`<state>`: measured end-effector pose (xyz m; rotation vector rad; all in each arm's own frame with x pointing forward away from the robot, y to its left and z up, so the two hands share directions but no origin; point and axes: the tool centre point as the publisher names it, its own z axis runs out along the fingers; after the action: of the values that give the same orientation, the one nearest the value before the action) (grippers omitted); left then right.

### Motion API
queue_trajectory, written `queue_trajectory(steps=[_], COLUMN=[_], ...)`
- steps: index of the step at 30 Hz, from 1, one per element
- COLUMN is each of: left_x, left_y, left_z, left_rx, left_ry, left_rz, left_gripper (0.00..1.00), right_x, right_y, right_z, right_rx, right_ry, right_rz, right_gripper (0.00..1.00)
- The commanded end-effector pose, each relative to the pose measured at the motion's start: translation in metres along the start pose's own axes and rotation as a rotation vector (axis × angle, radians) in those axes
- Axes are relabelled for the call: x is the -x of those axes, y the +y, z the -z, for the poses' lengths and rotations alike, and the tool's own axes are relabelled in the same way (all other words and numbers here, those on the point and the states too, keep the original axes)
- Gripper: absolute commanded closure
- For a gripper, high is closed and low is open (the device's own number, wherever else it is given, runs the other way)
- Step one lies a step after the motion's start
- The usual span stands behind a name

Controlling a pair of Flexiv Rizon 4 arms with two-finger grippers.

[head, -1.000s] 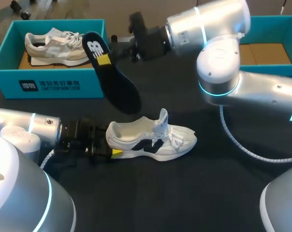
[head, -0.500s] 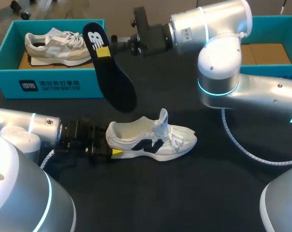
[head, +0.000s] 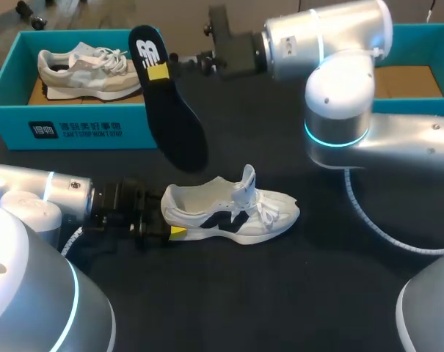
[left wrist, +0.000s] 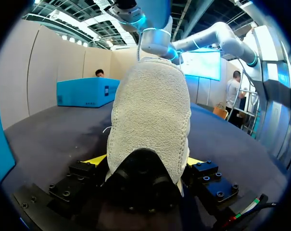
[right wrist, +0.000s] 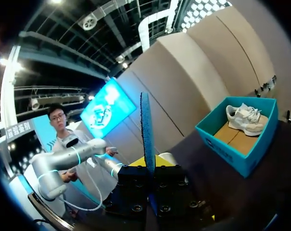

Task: Take the shoe out of the shoebox, open the shoe tongue, remove and reinsert the insole, then place the shoe into the shoebox

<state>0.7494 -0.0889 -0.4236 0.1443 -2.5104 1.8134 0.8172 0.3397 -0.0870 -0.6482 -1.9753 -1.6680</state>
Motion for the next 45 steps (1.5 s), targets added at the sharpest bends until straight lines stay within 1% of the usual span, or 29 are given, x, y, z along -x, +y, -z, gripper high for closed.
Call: queue_trajectory(steps=[1,8,14,19,22,29,31,34,45], left_x=[0.000,0.000,0.000,0.000,0.000,0.000,0.000,0.000,0.000], left_y=[0.001,0.001,0.001,0.001,0.001,0.001,0.001,0.001,0.001], left_z=[-0.001,-0.001,-0.001,-0.001,-0.001,-0.001,-0.001,-0.001,-0.001], left_rx=[0.000,0.000,0.000,0.000,0.000,0.000,0.000,0.000,0.000], left_ry=[-0.002,-0.002,-0.002,-0.002,-0.002,-0.002,-0.002,-0.002,-0.002], left_rz=[0.001,0.001,0.001,0.001,0.001,0.001,0.001,0.001,0.001], left_gripper=[1.00,1.00,1.00,1.00,1.00,1.00,1.00,1.00,1.00], right_x=[-0.026,-0.058,-0.087,-0.102,-0.112,-0.134,-0.139,-0.143,-0.143], right_y=[0.010,0.022,0.025,0.022,0.018,0.011,0.008,0.005,0.005], right_z=[0.020,0.039,0.053,0.062,0.064,0.069,0.071,0.073,0.073], right_rx=[-0.011,0.017,0.034,0.036,0.013,0.029,0.033,0.036,0.036], right_ry=[-0.067,-0.117,-0.138,-0.170,-0.180,-0.194,-0.201,-0.244,-0.244], right_rz=[-0.033,-0.101,-0.113,-0.125,-0.141,-0.162,-0.167,-0.145,-0.145], right_gripper=[1.00,1.00,1.00,1.00,1.00,1.00,1.00,1.00,1.00])
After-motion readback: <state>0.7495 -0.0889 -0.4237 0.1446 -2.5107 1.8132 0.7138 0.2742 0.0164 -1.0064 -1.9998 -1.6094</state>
